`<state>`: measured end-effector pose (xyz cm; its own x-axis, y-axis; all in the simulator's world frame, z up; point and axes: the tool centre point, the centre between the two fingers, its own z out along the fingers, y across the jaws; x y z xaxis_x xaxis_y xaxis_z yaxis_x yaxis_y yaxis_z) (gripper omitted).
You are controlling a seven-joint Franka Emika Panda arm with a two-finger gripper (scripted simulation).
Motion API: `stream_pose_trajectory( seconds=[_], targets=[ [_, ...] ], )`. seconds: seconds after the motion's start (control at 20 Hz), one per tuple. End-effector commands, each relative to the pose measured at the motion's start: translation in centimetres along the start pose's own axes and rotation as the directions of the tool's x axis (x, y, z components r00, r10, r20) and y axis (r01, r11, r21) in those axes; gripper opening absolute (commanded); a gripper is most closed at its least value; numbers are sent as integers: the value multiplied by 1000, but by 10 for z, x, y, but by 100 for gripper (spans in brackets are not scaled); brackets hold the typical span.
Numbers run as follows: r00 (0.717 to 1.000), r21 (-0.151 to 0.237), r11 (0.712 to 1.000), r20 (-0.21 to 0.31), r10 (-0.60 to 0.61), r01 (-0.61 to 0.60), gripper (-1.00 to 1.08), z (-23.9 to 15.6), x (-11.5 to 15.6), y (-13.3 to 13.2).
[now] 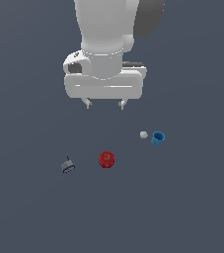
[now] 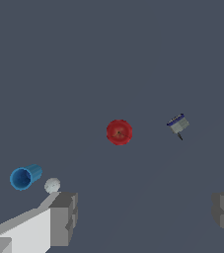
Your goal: Pick up a designated object from a clutter of objects.
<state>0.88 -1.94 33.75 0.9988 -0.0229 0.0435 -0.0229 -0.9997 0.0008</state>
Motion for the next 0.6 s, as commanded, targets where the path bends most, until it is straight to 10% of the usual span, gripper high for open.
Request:
stream_pose_trajectory(
  seconds=[0.0, 0.55],
  targets=[
    [1000, 0, 1000, 0, 0, 0, 100, 0, 0, 0],
    [999, 25, 999, -11, -41, 41, 100, -7, 2, -14]
  ],
)
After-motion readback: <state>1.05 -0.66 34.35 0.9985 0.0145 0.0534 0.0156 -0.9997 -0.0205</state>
